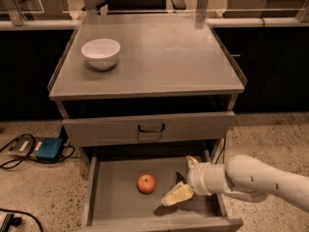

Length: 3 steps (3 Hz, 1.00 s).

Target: Pick apple from middle drawer and place on counter

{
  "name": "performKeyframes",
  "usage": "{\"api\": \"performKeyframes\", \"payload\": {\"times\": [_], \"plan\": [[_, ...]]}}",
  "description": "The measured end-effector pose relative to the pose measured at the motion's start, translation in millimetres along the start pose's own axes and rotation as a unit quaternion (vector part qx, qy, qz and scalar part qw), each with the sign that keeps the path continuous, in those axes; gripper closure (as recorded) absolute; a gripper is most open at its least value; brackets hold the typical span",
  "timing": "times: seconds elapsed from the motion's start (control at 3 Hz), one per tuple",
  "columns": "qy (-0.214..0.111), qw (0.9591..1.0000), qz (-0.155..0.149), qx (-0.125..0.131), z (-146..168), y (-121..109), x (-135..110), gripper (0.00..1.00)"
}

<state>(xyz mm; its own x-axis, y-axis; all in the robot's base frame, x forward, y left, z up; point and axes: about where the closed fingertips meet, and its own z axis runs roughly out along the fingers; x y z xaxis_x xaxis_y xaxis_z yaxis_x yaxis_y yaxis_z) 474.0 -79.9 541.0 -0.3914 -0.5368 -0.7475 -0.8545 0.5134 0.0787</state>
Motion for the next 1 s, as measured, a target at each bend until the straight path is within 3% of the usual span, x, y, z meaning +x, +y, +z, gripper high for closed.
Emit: {"api": "performKeyframes", "payload": {"times": [0.33, 1.0], "plan": [[0.001, 0.9998, -0.019, -0.006, 28, 4, 5, 0.00], [0.010, 0.9933, -0.115, 0.008, 122, -18, 8, 0.00]]}}
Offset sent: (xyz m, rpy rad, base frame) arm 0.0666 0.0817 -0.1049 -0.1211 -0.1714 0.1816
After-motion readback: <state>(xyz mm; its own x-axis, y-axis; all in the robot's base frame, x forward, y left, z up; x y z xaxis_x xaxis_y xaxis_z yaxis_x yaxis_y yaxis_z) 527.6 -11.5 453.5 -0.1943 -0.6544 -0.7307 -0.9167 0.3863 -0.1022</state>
